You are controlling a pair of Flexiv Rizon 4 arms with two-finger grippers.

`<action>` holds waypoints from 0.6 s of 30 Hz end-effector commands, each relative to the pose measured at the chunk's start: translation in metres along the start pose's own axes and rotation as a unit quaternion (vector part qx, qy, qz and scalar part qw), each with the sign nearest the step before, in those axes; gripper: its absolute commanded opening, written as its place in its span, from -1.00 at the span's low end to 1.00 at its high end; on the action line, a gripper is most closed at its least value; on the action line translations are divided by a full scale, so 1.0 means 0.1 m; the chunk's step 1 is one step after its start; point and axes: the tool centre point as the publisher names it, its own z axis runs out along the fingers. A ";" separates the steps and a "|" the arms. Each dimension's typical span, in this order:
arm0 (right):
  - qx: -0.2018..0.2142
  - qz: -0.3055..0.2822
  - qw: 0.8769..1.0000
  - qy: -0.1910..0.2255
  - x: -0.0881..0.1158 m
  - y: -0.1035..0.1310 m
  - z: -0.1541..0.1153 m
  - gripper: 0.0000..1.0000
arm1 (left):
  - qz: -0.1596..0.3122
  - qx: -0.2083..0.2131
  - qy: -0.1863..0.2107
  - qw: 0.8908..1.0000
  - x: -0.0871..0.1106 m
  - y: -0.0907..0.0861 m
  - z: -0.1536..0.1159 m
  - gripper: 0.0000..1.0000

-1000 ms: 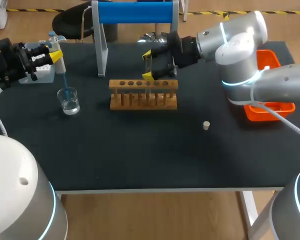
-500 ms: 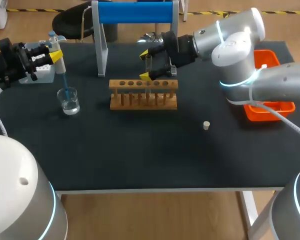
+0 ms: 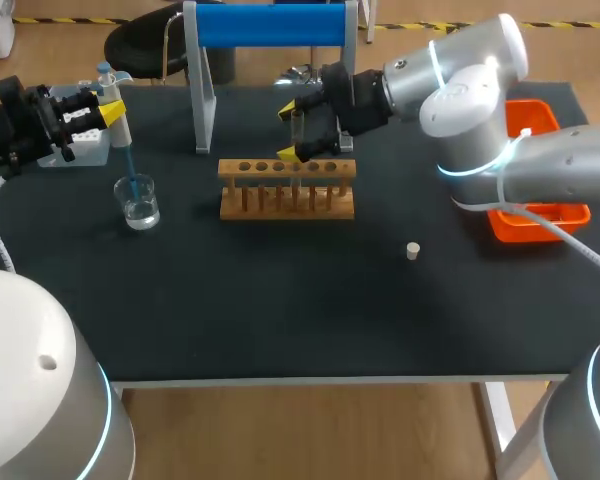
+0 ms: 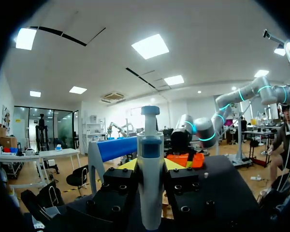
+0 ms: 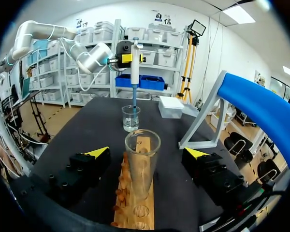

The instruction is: Invert the test tube, pick up the pipette, mount the tip to pipette, aspirate from beaker and dispense into the tube, eject the tip, return the pipette, and cap with the stopper.

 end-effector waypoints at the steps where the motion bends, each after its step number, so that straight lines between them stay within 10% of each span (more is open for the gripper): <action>1: 0.002 0.000 1.000 0.000 0.01 0.00 0.00 1.00 | 0.000 0.000 0.002 1.000 -0.01 0.00 -0.01 -1.00; 18: 0.003 -0.001 1.000 -0.001 0.01 0.01 0.00 1.00 | 0.000 0.000 0.002 1.000 -0.01 0.00 -0.01 -1.00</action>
